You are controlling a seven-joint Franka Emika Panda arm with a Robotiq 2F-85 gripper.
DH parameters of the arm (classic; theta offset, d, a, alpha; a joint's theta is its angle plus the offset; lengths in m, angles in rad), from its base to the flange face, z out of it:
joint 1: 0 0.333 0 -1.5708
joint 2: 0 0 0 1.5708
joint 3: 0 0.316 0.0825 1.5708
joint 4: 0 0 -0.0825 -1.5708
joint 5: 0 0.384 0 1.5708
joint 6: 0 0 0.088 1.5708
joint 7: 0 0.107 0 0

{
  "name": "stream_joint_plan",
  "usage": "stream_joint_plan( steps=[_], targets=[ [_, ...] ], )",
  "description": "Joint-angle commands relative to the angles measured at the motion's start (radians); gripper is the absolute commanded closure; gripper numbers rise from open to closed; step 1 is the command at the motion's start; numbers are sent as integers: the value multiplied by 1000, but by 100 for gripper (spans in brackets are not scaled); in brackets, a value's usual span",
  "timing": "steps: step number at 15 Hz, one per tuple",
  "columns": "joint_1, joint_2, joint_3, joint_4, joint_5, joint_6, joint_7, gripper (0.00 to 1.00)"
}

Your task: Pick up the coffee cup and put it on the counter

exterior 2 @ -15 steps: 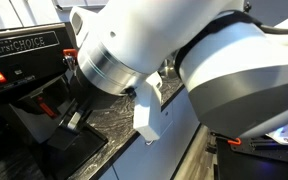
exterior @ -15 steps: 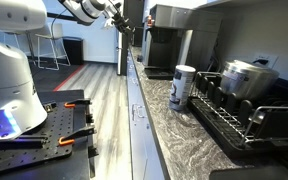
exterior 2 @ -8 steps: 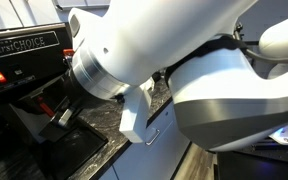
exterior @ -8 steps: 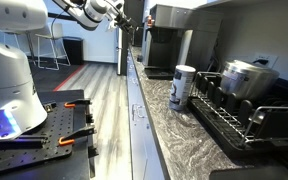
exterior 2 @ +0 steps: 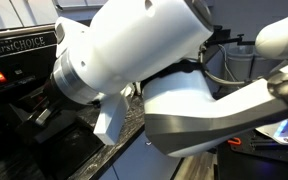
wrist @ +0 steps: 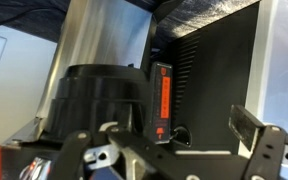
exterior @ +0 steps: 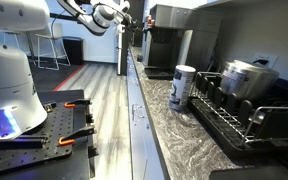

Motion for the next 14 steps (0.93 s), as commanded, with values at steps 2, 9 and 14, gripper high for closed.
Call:
stream_joint_plan(
  steps=[2,9,14],
  targets=[
    [-76,-24,41,55,45,46,-1,0],
    [-119,-38,64,85,68,63,-4,51],
    [-132,-40,65,82,74,76,-5,88]
  ],
)
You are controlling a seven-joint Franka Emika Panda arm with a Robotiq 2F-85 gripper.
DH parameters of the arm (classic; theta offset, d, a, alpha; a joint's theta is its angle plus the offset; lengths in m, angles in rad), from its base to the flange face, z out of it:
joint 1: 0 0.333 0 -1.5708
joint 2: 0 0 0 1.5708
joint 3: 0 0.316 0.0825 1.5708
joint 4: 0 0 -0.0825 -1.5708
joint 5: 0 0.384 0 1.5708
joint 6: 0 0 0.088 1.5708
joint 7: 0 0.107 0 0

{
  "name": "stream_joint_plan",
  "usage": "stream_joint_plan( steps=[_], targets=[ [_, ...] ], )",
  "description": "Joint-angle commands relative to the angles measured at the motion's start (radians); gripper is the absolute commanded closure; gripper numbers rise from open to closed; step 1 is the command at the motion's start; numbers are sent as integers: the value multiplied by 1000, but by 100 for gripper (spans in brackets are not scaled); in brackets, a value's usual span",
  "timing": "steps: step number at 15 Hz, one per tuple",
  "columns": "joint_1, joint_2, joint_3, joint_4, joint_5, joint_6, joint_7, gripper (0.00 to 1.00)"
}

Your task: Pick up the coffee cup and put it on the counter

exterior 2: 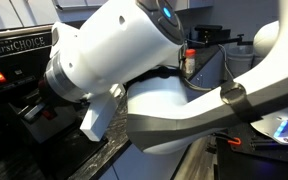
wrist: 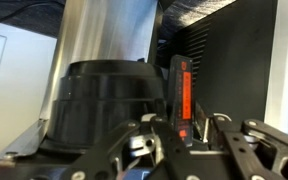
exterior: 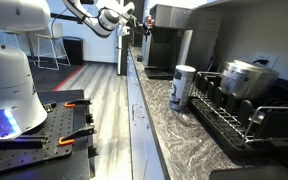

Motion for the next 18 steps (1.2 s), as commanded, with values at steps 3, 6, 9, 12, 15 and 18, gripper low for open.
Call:
stream_joint_plan(
  steps=[3,6,9,12,15,18],
  targets=[
    [-14,-10,12,5,22,37,-9,93],
    [-11,-2,17,-7,17,40,-16,93],
    [-17,10,31,-11,9,36,-25,93],
    [-29,14,44,-13,6,35,-33,93],
    [-40,24,59,-10,2,41,-41,93],
    [-91,59,74,30,-28,69,-68,93]
  ],
)
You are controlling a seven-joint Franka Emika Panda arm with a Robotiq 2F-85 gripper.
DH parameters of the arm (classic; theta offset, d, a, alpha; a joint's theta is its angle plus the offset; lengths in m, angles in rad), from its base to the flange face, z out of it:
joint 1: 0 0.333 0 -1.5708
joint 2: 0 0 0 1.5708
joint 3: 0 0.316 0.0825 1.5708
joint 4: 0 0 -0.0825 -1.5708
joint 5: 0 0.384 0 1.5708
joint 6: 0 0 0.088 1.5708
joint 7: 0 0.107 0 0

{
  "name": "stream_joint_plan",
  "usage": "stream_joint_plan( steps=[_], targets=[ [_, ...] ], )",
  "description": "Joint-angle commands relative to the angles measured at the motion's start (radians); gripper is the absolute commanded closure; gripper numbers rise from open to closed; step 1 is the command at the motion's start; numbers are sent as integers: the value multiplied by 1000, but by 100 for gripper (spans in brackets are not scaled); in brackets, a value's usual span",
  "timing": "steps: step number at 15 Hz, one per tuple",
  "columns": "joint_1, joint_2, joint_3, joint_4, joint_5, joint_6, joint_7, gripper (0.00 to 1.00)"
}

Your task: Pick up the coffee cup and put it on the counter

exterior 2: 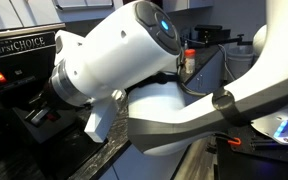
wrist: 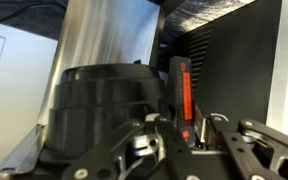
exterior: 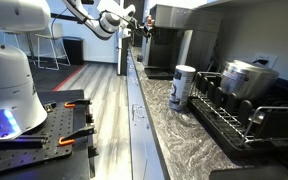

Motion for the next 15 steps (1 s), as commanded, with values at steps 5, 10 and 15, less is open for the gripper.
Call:
stream_joint_plan(
  steps=[5,10,15],
  targets=[
    [-49,48,67,35,-19,68,-33,93],
    [-61,78,129,44,-36,98,-45,93],
    [-47,79,129,0,-22,112,-43,93]
  ],
)
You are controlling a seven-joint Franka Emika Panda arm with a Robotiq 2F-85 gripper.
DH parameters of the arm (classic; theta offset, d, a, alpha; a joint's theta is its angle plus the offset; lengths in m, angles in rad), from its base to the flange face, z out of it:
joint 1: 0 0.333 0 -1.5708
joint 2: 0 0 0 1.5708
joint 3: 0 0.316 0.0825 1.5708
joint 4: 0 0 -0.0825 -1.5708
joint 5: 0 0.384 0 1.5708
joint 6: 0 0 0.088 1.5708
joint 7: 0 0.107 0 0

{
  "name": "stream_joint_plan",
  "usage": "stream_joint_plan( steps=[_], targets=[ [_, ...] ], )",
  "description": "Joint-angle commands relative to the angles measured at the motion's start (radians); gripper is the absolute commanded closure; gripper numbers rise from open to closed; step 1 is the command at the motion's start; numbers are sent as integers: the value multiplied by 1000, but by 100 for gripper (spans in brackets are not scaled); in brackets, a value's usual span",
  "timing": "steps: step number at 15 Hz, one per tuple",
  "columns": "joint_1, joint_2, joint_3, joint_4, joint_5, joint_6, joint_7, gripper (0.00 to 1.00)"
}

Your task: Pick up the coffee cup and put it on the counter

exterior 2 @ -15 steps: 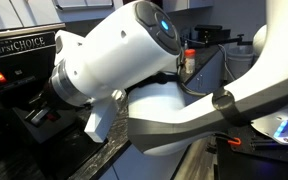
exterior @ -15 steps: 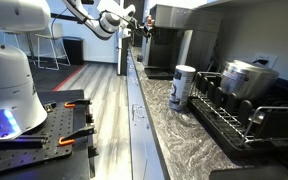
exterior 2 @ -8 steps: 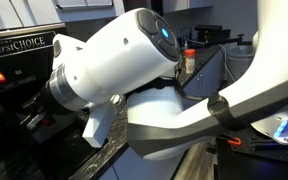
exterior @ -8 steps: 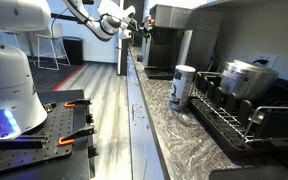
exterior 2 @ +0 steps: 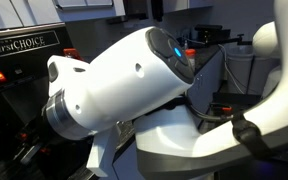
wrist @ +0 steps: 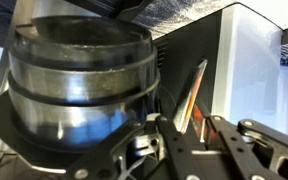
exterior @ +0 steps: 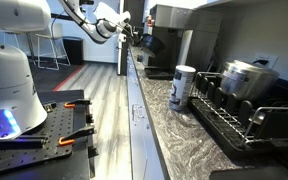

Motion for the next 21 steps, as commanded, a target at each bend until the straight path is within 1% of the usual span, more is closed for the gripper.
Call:
stream_joint_plan(
  steps=[1,8,9,21],
  targets=[
    [-11,54,-2,-51,-10,51,-40,93],
    [13,123,-23,-201,-3,110,-30,93],
    [34,128,-42,-197,3,74,-30,93],
    [140,195,-131,-371,25,72,-14,93]
  ],
)
